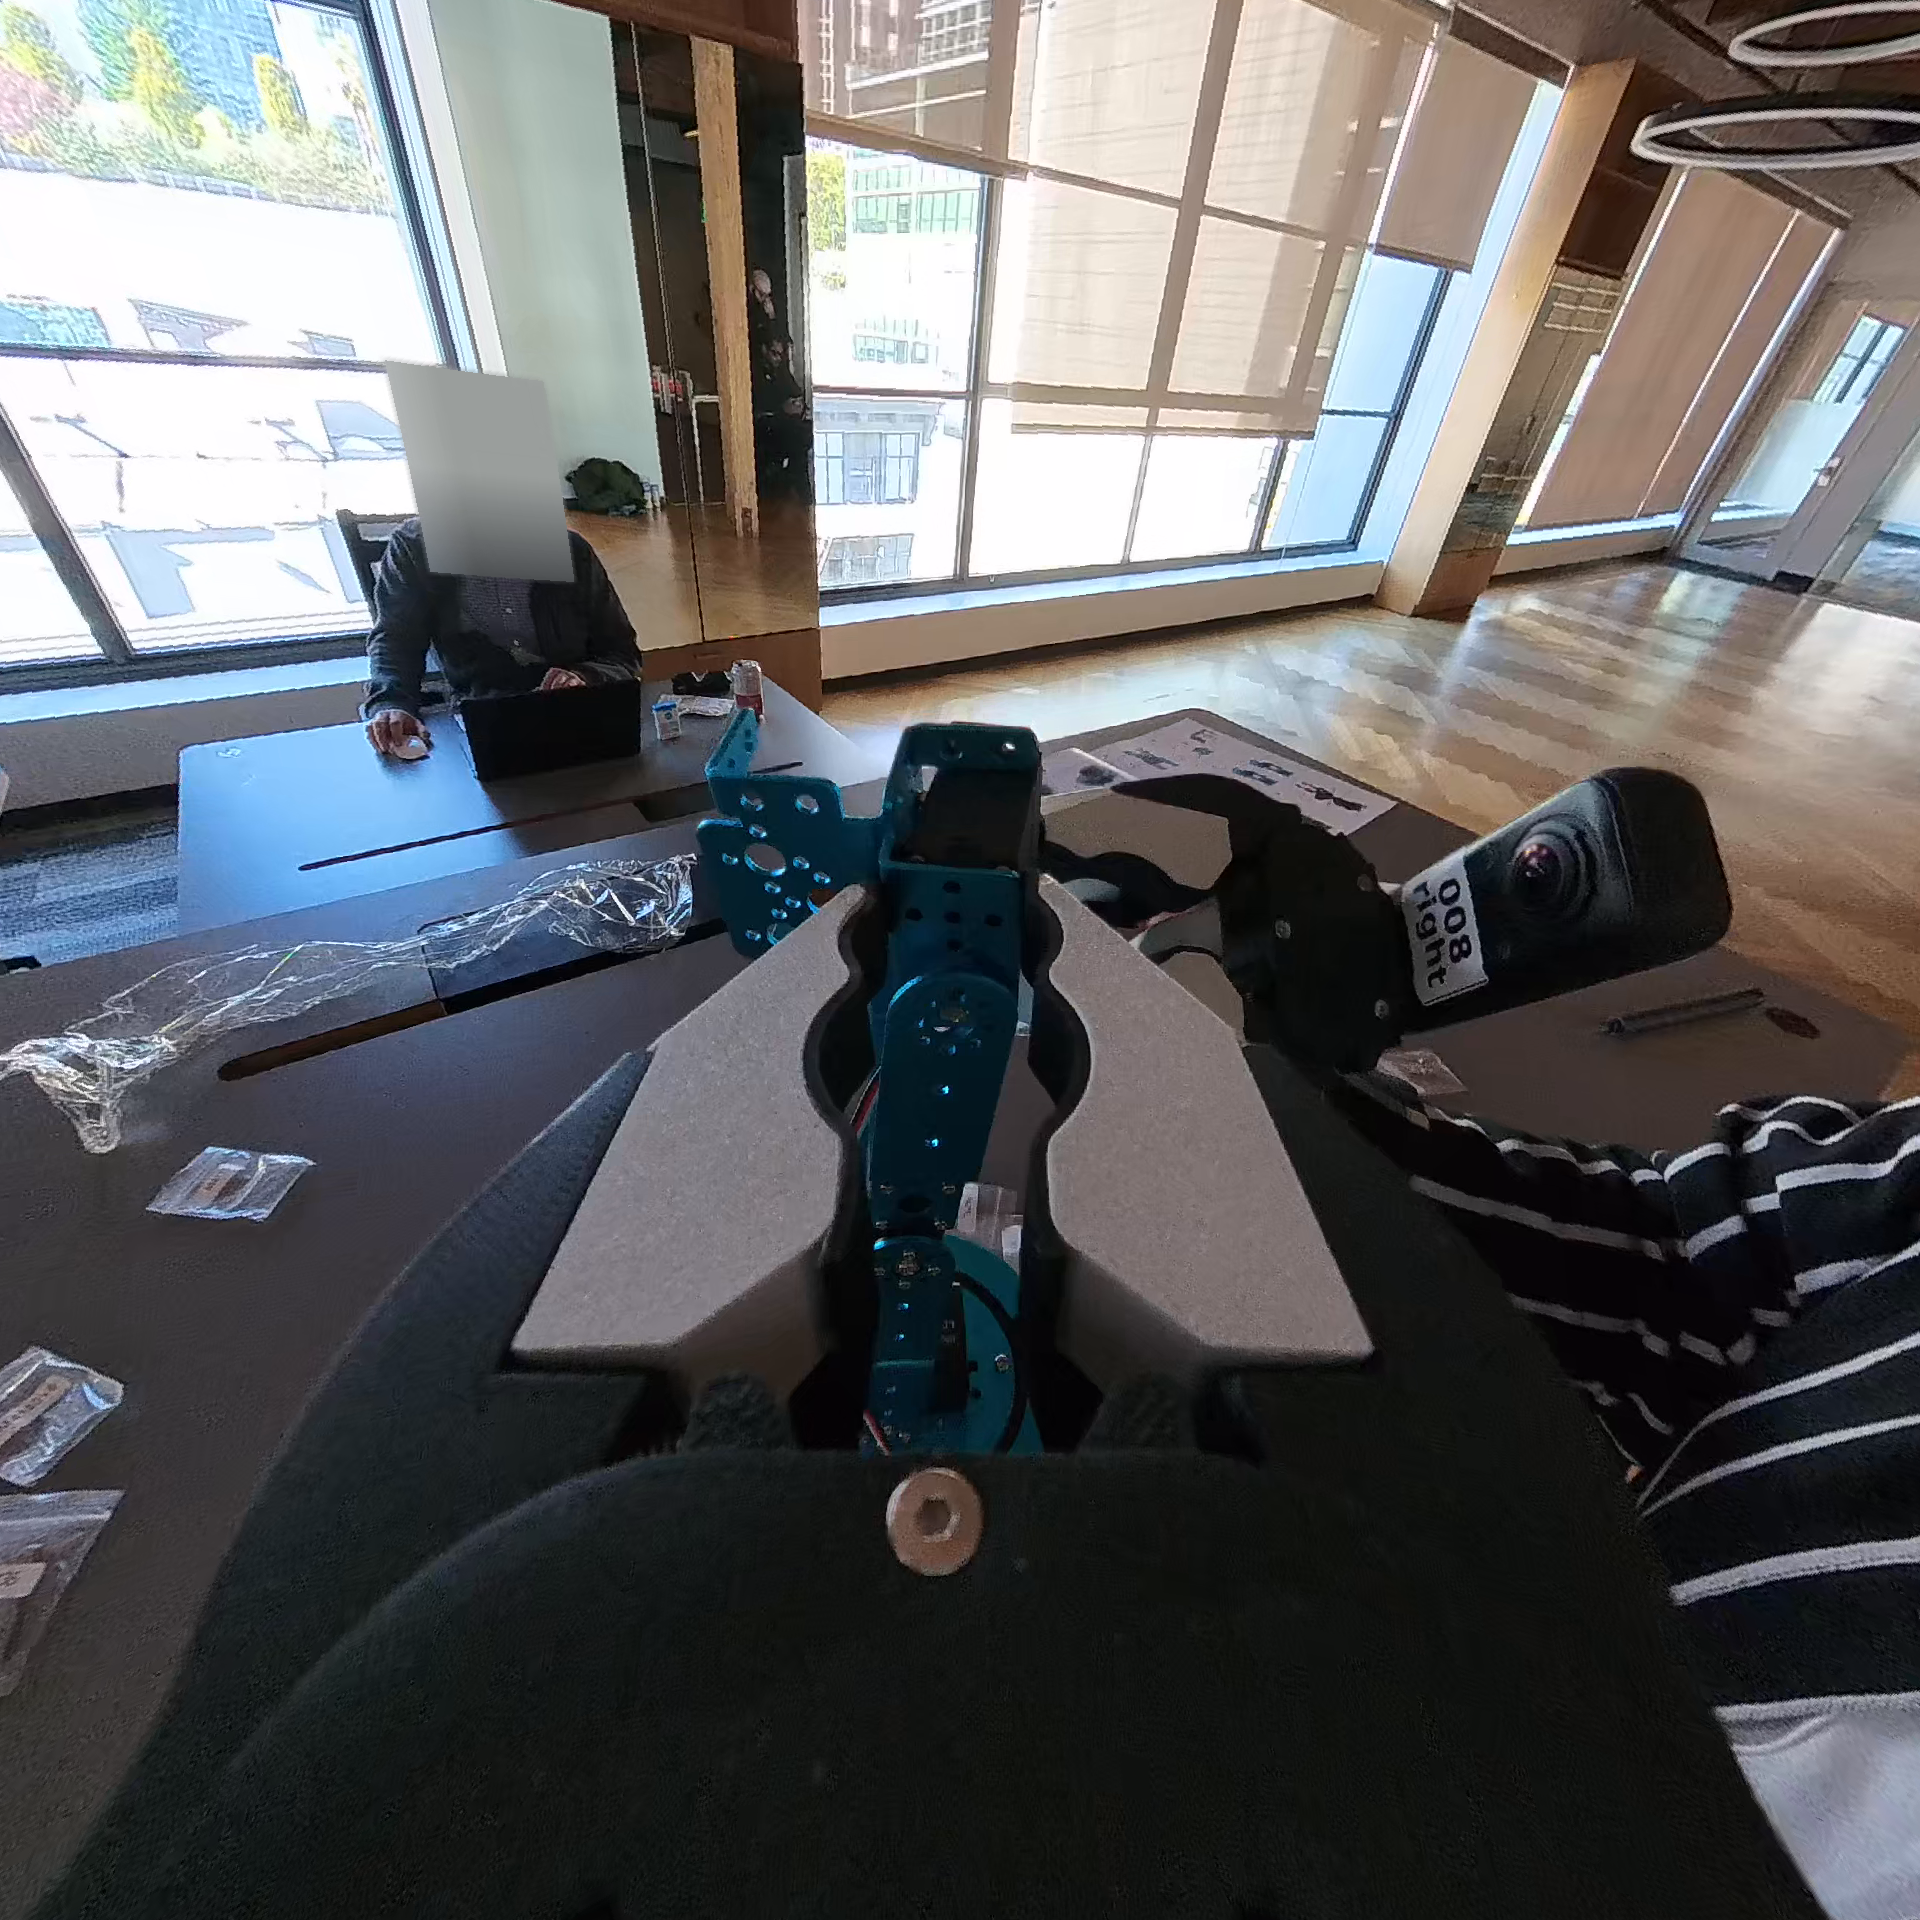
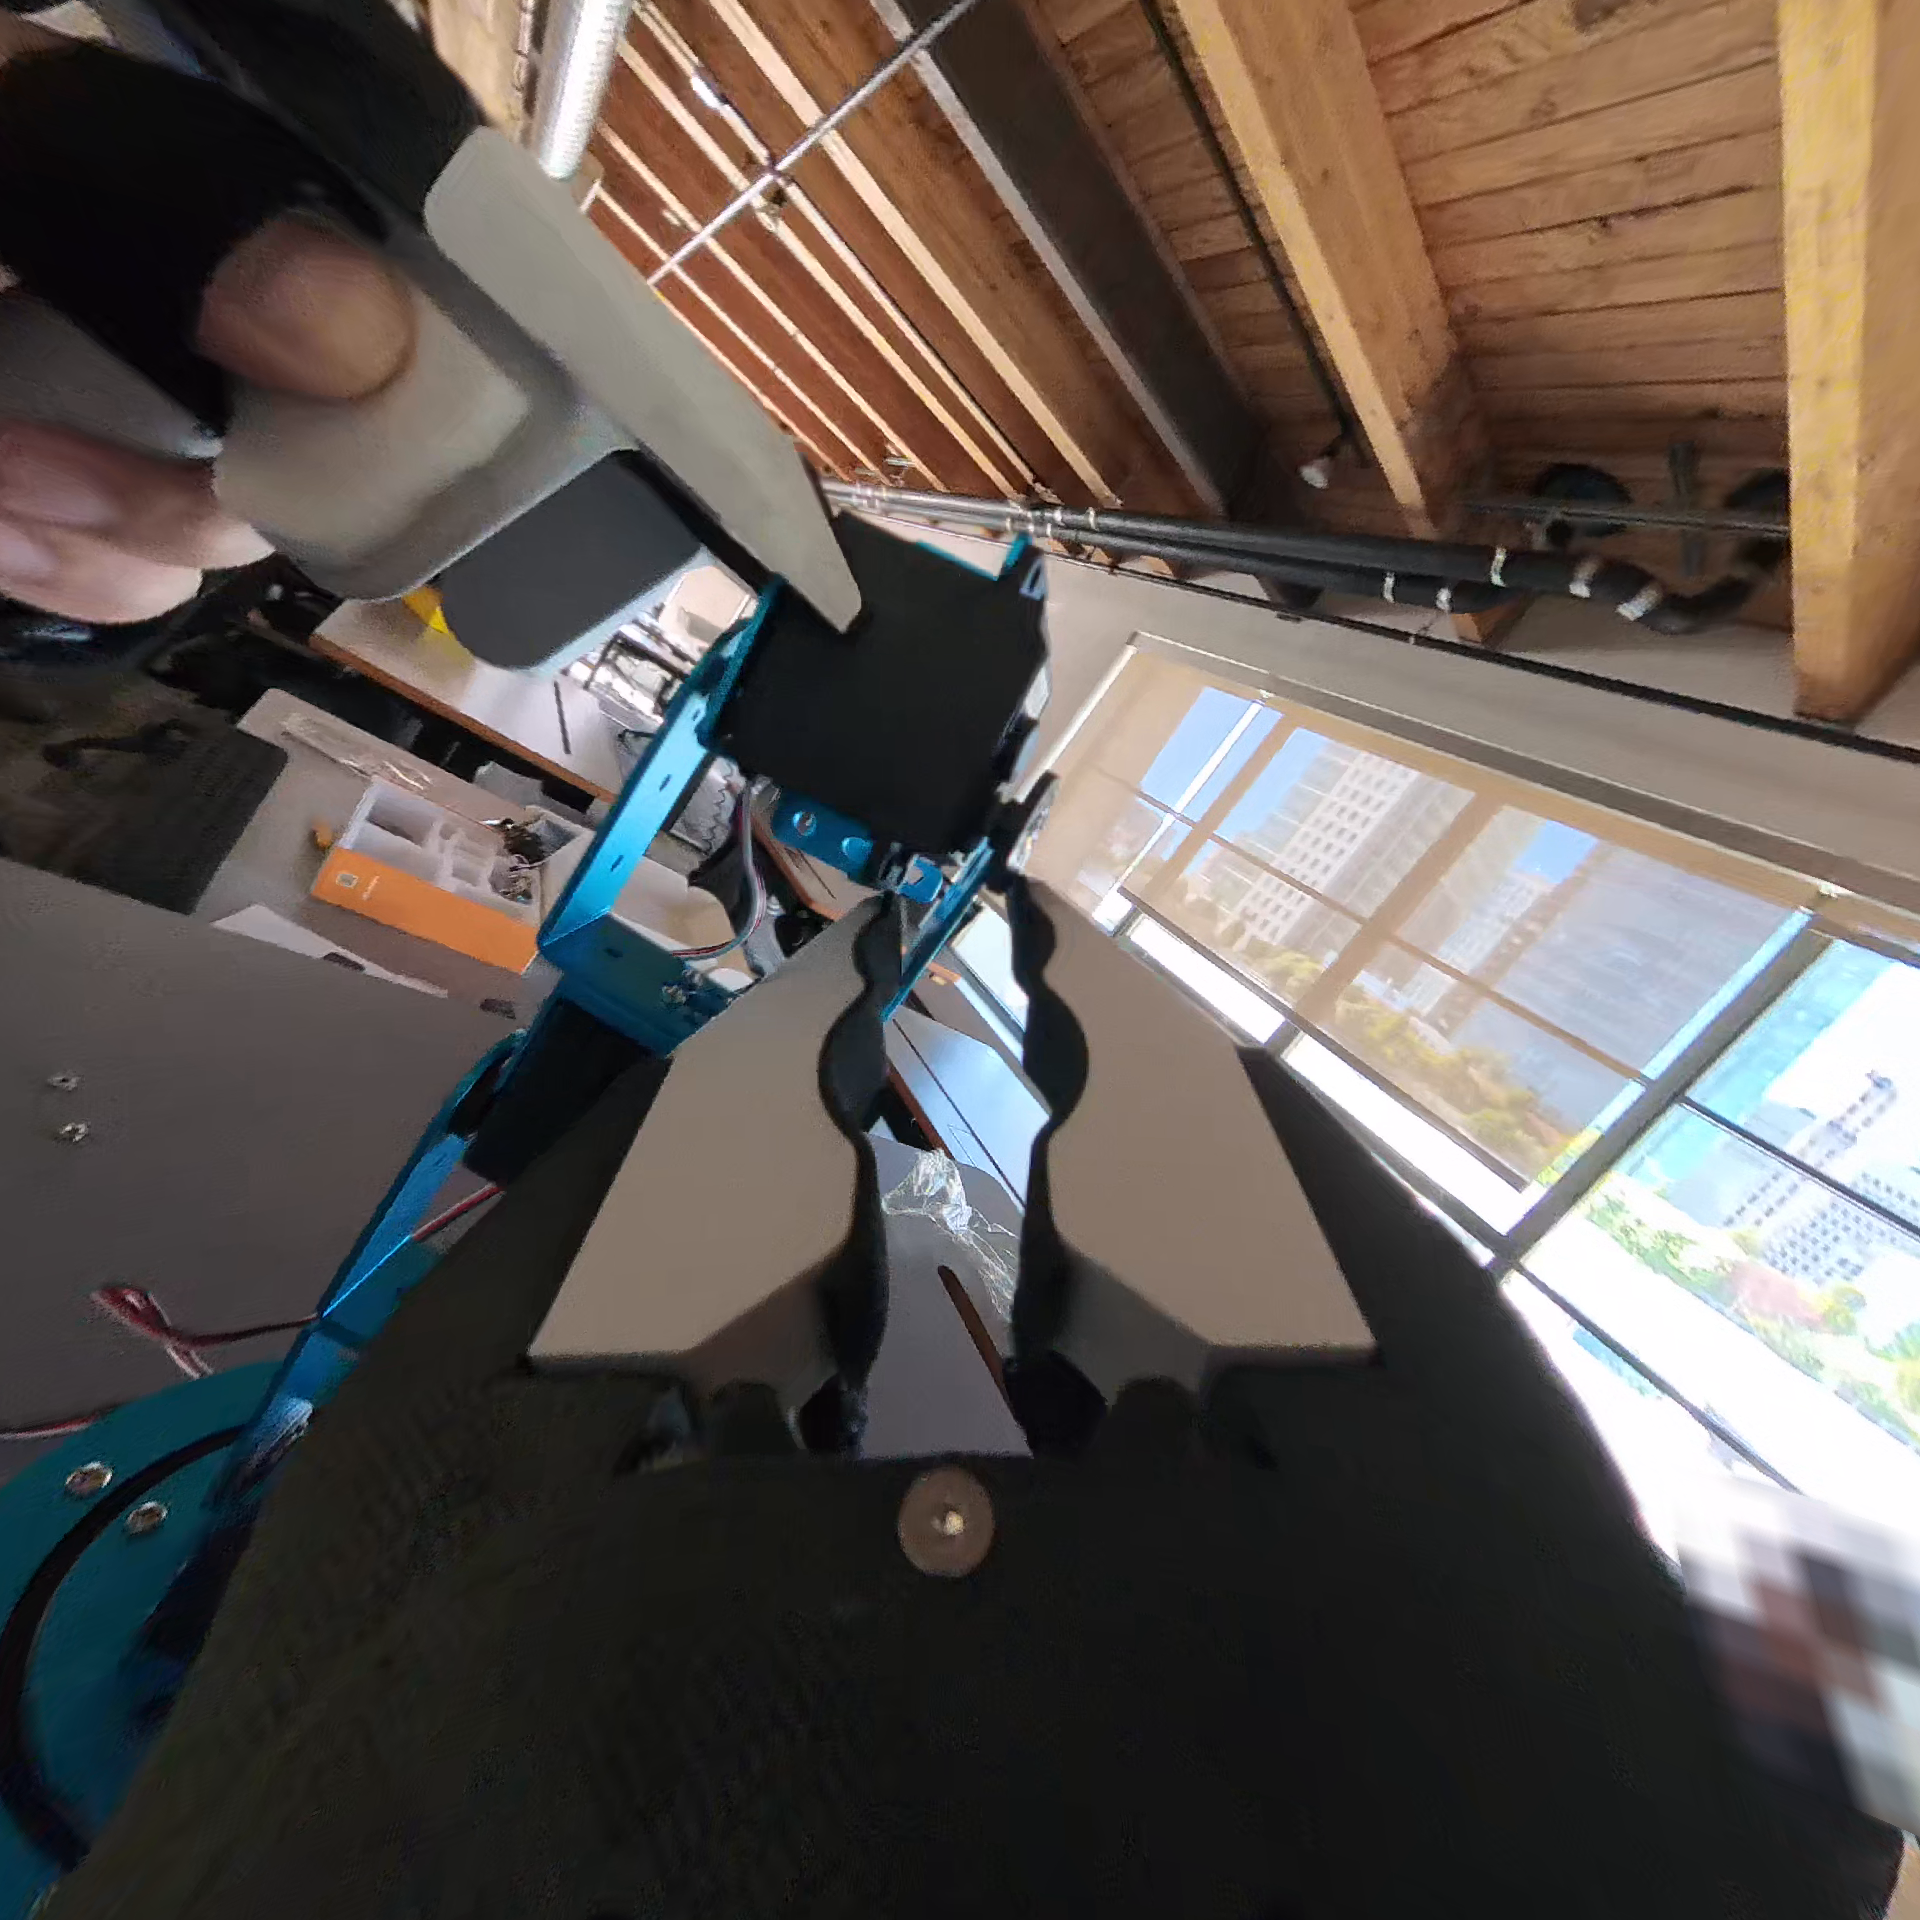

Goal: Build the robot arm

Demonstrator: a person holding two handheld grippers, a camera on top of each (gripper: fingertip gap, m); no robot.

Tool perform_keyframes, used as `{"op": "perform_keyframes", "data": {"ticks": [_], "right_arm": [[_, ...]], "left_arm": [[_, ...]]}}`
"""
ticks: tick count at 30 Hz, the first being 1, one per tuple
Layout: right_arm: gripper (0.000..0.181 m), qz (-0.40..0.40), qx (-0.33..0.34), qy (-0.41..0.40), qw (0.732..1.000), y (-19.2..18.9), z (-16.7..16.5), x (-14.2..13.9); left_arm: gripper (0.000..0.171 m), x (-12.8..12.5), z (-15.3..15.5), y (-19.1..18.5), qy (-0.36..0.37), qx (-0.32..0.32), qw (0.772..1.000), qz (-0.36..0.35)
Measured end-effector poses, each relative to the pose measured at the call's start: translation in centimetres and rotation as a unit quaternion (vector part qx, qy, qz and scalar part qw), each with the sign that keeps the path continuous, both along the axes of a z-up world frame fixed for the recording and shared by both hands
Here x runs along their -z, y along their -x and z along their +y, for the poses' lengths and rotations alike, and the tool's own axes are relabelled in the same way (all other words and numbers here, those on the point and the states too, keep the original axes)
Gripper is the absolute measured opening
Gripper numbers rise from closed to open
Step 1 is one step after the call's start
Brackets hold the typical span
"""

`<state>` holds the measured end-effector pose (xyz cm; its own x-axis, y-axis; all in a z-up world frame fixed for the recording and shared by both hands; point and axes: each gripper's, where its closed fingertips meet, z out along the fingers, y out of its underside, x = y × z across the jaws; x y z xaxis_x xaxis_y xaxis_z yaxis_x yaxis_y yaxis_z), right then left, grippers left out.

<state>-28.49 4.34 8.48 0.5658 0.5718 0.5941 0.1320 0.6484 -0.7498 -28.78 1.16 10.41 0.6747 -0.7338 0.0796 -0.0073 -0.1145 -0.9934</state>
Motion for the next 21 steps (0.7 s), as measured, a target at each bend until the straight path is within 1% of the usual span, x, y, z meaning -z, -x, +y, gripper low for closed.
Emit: {"op": "perform_keyframes", "data": {"ticks": [1, 3, 5, 9, 13, 16, 19, 20, 21], "right_arm": [[0.019, -0.003, -0.007, 0.003, 1.0, 0.0, 0.0, 0.1], [0.017, -0.001, -0.026, 0.033, 0.999, 0.1, 0.1, 0.2], [0.01, -0.009, -0.037, 0.052, 0.998, 0.2, 0.0, 0.5], [0.009, -0.011, -0.047, 0.079, 0.996, 0.1, 0.2, 0.6], [0.01, -0.007, -0.091, 0.093, 0.991, -0.1, -0.2, 0.6], [0.021, 0.009, -0.122, 0.096, 0.988, -1.4, -0.4, -0.2], [0.022, 0.04, -0.198, 0.127, 0.971, -2.5, -1.6, -1.3], [0.028, 0.047, -0.219, 0.132, 0.966, -2.6, -2.1, -1.6], [0.033, 0.051, -0.225, 0.131, 0.964, -2.7, -2.4, -1.9]], "left_arm": [[0.024, 0.0, 0.0, 0.0, 0.001, 0.002, 1.0, 0.003], [0.024, 0.0, 0.1, 0.0, 0.002, 0.004, 1.0, 0.007], [0.024, 0.1, 0.2, -0.1, 0.004, 0.004, 1.0, 0.008], [0.024, 0.1, 0.2, -0.2, 0.001, -0.003, 1.0, 0.017], [0.024, 0.1, 0.0, -0.3, -0.003, -0.005, 1.0, 0.018], [0.024, 0.1, 0.1, -0.1, -0.003, -0.005, 1.0, 0.011], [0.024, 0.1, 0.1, -0.1, 0.0, -0.004, 1.0, -0.004], [0.024, 0.1, 0.2, -0.1, 0.0, -0.005, 1.0, -0.009], [0.024, 0.1, 0.2, -0.1, 0.001, -0.005, 1.0, -0.012]]}}
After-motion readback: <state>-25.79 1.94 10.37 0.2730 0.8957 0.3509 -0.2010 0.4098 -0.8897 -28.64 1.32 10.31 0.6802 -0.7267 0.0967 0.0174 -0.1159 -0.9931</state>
